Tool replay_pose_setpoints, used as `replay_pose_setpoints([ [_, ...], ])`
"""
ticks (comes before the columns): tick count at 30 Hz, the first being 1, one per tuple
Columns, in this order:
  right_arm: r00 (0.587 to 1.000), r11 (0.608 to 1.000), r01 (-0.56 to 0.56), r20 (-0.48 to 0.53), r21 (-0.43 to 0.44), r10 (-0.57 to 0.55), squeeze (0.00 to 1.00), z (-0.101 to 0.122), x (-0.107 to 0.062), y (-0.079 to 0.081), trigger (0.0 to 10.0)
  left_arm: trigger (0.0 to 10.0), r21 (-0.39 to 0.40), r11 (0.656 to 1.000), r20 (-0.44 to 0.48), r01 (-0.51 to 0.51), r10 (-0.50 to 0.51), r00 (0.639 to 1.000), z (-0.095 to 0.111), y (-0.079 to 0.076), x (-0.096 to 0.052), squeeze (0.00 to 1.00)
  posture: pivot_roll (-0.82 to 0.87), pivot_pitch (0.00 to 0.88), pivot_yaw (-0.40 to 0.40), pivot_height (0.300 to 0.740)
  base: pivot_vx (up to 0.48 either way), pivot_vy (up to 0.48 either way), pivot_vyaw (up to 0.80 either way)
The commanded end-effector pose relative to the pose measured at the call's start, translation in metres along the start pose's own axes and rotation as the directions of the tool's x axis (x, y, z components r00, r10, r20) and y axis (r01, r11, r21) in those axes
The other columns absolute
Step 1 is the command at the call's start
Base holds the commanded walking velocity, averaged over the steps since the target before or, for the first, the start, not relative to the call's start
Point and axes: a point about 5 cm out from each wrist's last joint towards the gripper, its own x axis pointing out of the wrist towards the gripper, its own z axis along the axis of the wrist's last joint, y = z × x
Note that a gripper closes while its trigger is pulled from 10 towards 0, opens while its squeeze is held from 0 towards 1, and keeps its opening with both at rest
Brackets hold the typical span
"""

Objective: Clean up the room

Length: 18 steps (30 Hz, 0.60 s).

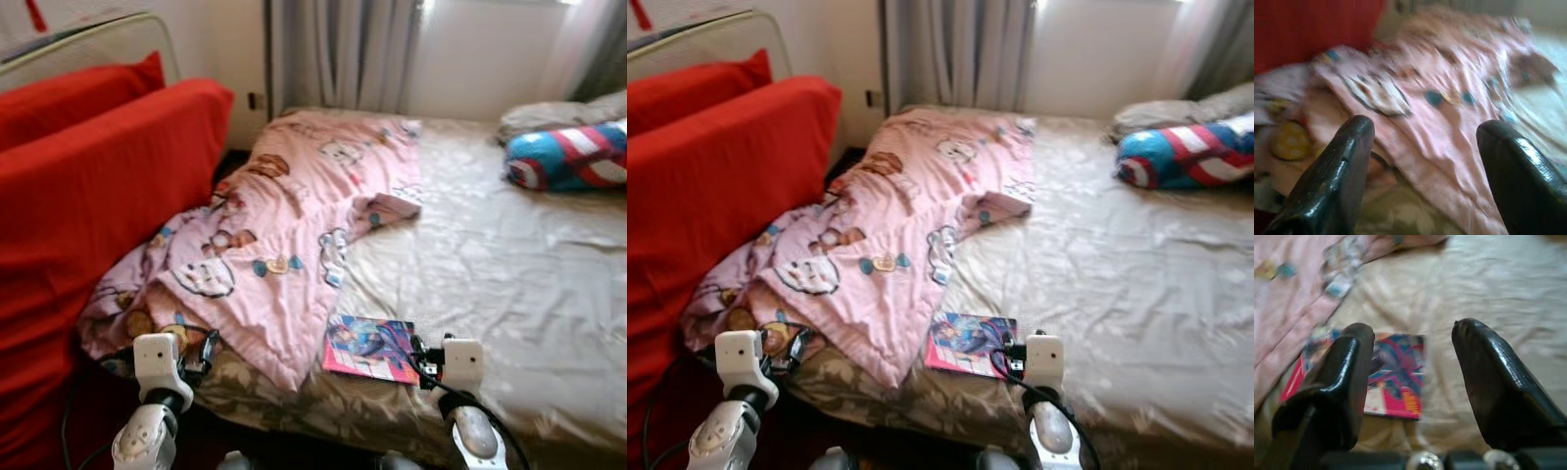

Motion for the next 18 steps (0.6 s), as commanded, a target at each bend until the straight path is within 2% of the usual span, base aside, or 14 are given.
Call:
replay_pose_setpoints([
  [1,0.999,1.000,-0.023,-0.026,0.011,0.024,0.00,-0.0033,0.0004,0.0054,10.0,10.0,-0.013,1.000,-0.056,-0.019,0.018,0.998,-0.0114,0.0037,-0.0082,0.00,-0.02,0.034,-0.015,0.650,0.000,0.000,0.00],
  [12,0.998,0.999,-0.027,-0.047,0.023,0.029,0.00,-0.0029,0.0044,0.0068,10.0,10.0,-0.030,1.000,-0.063,-0.005,0.003,0.998,-0.0114,-0.0003,-0.0097,0.00,-0.01,0.041,-0.015,0.650,0.000,0.000,0.00],
  [18,0.998,0.998,-0.049,-0.039,0.032,0.050,0.00,-0.0042,0.0031,0.0072,10.0,10.0,-0.032,0.999,-0.065,0.000,-0.002,0.998,-0.0116,-0.0012,-0.0094,0.00,-0.01,0.045,-0.015,0.626,0.000,0.000,0.00],
])
